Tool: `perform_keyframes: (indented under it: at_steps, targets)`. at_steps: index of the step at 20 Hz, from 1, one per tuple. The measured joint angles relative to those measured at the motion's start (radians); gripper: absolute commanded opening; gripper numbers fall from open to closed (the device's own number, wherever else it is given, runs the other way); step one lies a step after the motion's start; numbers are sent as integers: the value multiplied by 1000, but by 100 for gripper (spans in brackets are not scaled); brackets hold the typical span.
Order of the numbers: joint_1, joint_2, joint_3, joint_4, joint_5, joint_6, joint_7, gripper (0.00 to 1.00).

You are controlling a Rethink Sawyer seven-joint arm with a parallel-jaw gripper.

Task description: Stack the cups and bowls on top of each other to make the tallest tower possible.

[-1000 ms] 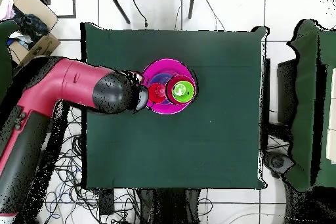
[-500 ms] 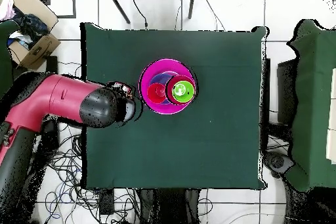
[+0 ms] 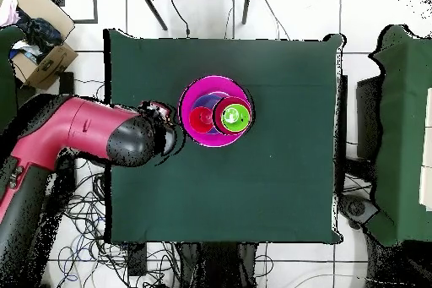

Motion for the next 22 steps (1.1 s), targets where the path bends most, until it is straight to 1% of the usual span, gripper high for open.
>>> perform_keyframes:
  at_steps: [6,7,13,18,22]
  targets:
    - [-24,2,14,0,2,11,-2,100]
    - [-39,7,22,0,2,11,-3,100]
    - [-79,38,37,-15,2,11,-17,100]
    - [-103,76,63,-25,5,24,-90,100]
    - [-100,106,74,-25,7,36,-135,100]
